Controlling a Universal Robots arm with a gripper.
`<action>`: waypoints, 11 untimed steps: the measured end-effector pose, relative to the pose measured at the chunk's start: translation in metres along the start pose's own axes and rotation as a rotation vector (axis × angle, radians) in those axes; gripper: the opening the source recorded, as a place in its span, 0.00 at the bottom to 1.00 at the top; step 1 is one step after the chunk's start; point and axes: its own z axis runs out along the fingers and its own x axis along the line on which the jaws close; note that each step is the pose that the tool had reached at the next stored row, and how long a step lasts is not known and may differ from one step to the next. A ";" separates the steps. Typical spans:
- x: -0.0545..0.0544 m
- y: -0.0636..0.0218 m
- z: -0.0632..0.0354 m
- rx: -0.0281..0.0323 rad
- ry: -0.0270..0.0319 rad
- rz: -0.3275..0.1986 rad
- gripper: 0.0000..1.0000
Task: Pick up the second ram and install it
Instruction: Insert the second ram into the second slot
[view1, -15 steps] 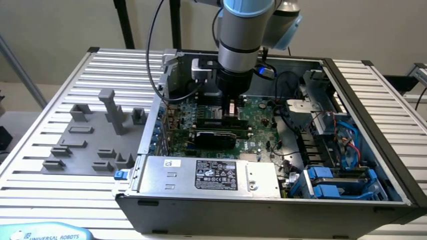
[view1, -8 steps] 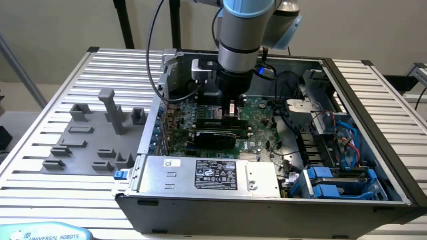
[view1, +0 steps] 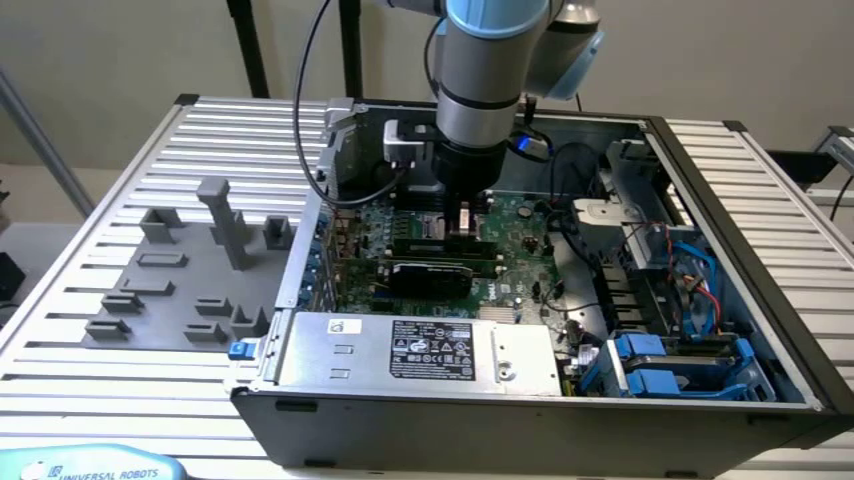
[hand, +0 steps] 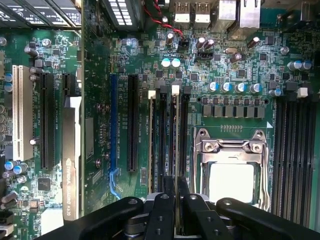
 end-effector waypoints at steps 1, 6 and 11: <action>0.000 0.0000 0.0002 -0.0001 0.0000 0.000 0.13; 0.000 0.0000 0.0014 0.0002 0.0000 0.000 0.13; 0.000 0.0000 0.0028 0.0004 0.0001 0.000 0.13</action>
